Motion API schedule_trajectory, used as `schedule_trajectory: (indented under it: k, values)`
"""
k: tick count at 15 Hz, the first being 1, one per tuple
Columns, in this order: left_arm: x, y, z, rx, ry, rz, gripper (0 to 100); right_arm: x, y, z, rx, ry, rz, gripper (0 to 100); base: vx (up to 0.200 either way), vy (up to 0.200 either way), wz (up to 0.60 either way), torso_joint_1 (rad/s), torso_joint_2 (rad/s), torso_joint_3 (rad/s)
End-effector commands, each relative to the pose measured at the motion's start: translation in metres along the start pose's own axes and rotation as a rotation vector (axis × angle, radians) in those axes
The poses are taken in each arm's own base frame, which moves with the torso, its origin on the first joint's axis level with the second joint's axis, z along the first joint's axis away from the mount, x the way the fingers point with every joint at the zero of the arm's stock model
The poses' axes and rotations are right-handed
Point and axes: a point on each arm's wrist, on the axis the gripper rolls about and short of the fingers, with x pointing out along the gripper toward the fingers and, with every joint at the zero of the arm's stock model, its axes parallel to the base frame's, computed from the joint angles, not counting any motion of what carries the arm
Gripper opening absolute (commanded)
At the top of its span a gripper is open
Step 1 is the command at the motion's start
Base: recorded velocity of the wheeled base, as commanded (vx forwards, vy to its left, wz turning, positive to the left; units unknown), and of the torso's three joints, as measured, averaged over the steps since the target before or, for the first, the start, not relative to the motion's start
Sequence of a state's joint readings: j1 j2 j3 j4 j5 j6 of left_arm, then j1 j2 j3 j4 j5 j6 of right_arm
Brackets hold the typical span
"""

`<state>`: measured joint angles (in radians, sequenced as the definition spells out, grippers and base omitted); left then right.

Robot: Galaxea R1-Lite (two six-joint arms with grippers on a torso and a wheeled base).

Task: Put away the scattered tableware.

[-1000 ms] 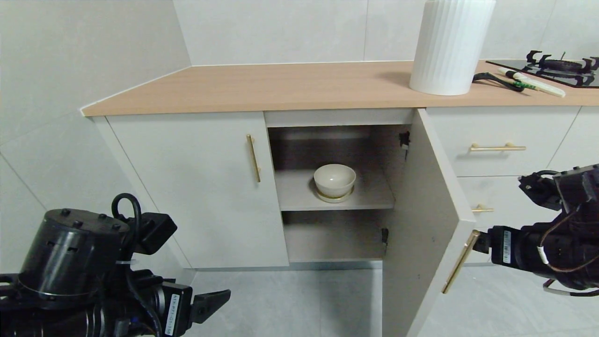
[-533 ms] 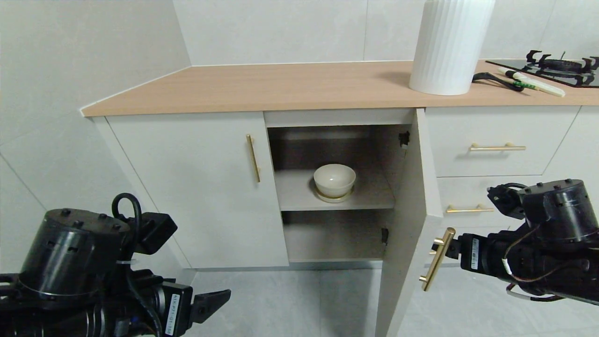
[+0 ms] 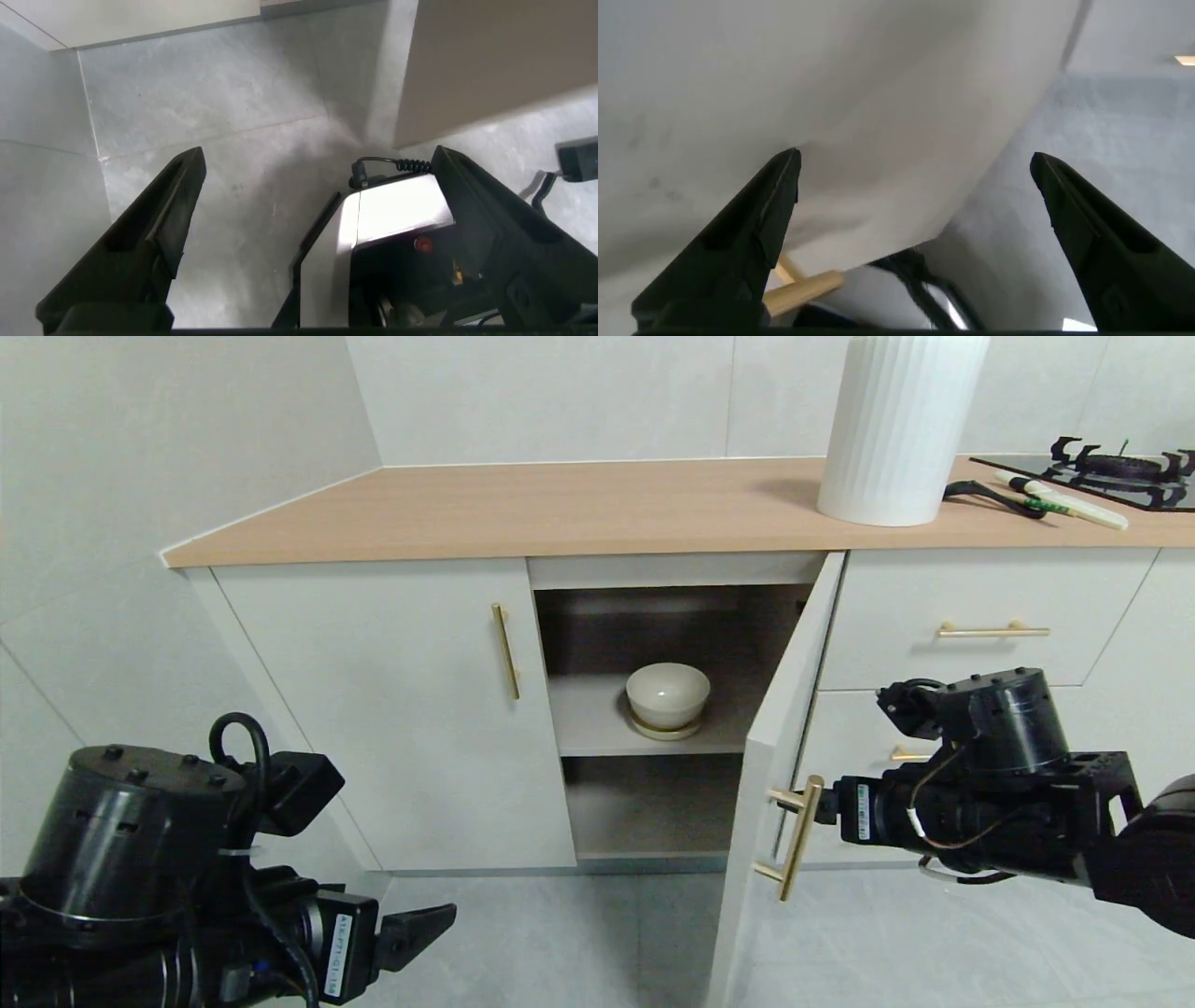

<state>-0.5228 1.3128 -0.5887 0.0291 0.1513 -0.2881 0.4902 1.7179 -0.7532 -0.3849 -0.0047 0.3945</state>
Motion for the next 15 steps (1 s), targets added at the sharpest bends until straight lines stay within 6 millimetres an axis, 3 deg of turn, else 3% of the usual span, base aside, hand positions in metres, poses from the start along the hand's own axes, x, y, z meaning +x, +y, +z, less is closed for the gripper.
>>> schedule_trajectory:
  k: [1, 7, 15]
  values:
    - [-0.001, 0.000, 0.000, -0.001, -0.006, -0.001, 100, 0.023, 0.001, -0.002, -0.003, 0.021, -0.004, 100, 0.000, 0.000, 0.00, 0.000, 0.00, 0.000]
    - [0.003, 0.000, 0.000, 0.003, 0.002, 0.030, 100, 0.073, -0.003, -0.007, 0.082, -0.155, -0.024, 100, 0.000, 0.000, 0.00, 0.000, 0.00, 0.000]
    - [0.003, 0.001, 0.000, 0.008, 0.000, 0.042, 100, 0.100, -0.002, -0.001, 0.172, -0.262, -0.065, 100, 0.025, 0.000, 0.00, 0.000, 0.00, 0.001]
